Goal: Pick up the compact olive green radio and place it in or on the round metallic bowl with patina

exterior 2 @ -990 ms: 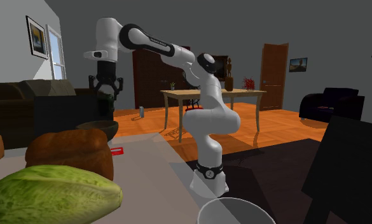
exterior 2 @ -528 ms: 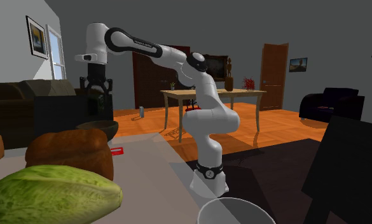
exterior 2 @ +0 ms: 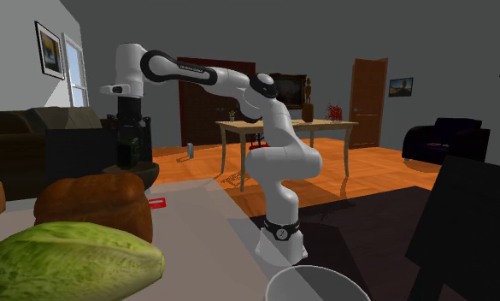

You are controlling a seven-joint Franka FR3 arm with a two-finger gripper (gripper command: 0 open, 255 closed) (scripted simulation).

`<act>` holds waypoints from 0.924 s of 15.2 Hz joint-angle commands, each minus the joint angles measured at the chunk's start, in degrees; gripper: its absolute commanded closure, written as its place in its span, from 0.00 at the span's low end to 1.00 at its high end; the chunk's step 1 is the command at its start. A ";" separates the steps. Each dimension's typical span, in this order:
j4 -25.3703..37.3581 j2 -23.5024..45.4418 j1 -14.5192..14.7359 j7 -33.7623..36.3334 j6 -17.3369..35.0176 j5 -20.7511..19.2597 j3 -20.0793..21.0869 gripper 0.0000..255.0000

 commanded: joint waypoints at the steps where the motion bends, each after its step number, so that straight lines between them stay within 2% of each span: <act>1: -0.71 -0.31 -0.11 0.17 0.67 -0.35 -0.33 1.00; 8: -0.71 -0.32 -0.11 0.17 0.66 -0.36 -0.33 1.00; 9: -0.72 -0.32 -0.10 0.18 0.67 -0.36 -0.33 0.00; 14: -0.71 -0.32 -0.11 0.17 0.66 -0.36 -0.33 0.00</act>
